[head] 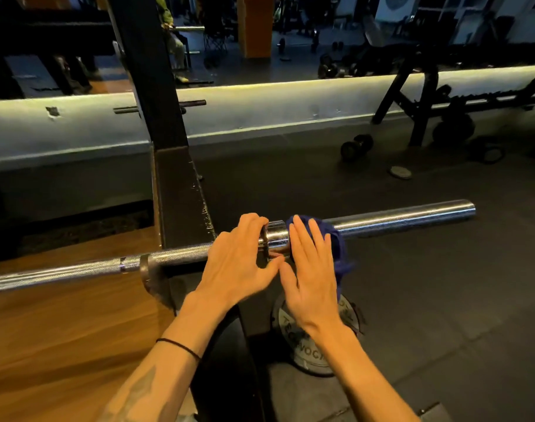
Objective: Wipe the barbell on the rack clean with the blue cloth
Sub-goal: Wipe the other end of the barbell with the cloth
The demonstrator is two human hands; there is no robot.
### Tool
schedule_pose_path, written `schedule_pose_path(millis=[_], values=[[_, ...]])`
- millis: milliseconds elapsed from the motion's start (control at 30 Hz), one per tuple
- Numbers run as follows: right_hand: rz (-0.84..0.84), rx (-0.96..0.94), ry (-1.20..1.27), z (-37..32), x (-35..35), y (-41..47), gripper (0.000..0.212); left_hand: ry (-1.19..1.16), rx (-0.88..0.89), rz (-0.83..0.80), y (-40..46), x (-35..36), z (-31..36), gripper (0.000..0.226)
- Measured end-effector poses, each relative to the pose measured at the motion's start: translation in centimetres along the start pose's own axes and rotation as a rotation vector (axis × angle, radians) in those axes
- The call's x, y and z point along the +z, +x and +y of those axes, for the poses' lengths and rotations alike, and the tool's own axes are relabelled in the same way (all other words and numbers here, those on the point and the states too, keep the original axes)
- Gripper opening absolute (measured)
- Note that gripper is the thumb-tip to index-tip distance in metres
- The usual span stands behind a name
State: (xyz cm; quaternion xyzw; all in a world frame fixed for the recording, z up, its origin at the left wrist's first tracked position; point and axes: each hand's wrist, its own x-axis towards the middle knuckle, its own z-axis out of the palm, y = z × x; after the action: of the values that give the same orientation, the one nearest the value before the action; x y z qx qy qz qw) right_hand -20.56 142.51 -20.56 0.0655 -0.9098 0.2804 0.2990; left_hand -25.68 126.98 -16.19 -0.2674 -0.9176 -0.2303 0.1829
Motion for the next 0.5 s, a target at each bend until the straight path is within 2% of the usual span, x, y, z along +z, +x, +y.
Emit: schedule_pose_path(millis=[100,133,200,267,333,433,500], values=[[-0.098,-0.178,-0.201,3.0,-2.2,0.4,0.059,-0.036,0.002,-0.007,-0.1,-0.3,-0.3,0.066],[-0.098,-0.193,-0.274,4.4,-3.1,0.6,0.058,-0.03,-0.004,-0.001,0.0,-0.3,-0.3,0.065],[-0.063,-0.104,-0.317,6.5,-4.4,1.1,0.056,-0.011,-0.02,-0.006,0.1,-0.2,-0.3,0.063],[-0.004,0.036,-0.253,6.4,-4.3,1.4,0.056,0.029,-0.014,-0.009,0.2,-0.1,-0.3,0.06],[0.029,0.095,-0.153,4.3,-2.8,1.6,0.058,0.045,-0.016,-0.021,0.6,-0.1,-0.4,0.055],[-0.047,-0.017,-0.014,1.2,-0.8,1.4,0.057,0.072,-0.036,-0.032,1.3,0.2,-0.7,0.053],[-0.127,-0.113,-0.046,1.9,-1.4,1.7,0.058,0.109,-0.048,-0.032,1.6,0.4,-0.8,0.052]])
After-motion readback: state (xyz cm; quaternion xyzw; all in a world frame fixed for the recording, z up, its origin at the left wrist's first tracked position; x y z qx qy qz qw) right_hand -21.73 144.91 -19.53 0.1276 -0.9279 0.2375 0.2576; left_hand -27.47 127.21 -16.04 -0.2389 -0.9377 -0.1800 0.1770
